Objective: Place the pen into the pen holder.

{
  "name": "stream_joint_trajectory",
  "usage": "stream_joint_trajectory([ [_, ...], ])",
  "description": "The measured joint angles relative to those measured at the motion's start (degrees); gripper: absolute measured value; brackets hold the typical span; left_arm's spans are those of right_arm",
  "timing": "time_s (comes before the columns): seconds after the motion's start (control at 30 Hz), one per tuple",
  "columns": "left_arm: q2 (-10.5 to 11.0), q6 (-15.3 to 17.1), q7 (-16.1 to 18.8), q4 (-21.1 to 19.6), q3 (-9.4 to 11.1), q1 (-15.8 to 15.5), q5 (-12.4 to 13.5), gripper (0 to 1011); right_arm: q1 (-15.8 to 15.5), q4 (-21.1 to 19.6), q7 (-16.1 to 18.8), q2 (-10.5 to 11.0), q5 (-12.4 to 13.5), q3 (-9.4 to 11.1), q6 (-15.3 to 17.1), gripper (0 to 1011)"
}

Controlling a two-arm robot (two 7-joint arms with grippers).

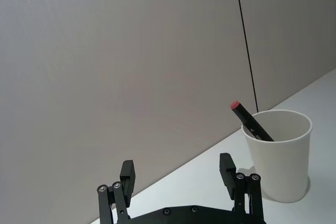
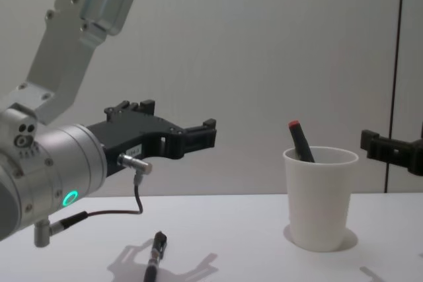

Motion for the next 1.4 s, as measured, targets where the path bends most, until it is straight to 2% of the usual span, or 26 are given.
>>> stream_joint_trajectory([
  [0.4, 0.93, 3.03, -2.33, -0.86, -0.97, 0.35, -3.26, 1001, 0.00, 0.00, 0.01, 0.00, -0.04, 0.00, -0.02, 1001],
  [0.63, 2.19, 6.20, -2.47, -2.73, -1.75, 1.61, -6.18, 1001, 0.00, 0.01, 0.01, 0.00, -0.04, 0.00, -0.02, 1001],
  [1.1, 4.85, 13.89, 0.64, -8.15, -2.65, 5.54, -11.90, 1001, 0.00, 0.01, 0.01, 0.00, -0.04, 0.00, -0.01, 1001],
  [1.4, 5.53, 18.05, 2.22, -10.40, -2.87, 7.00, -14.14, 1001, 0.01, 0.01, 0.01, 0.00, -0.04, 0.00, -0.01, 1002],
])
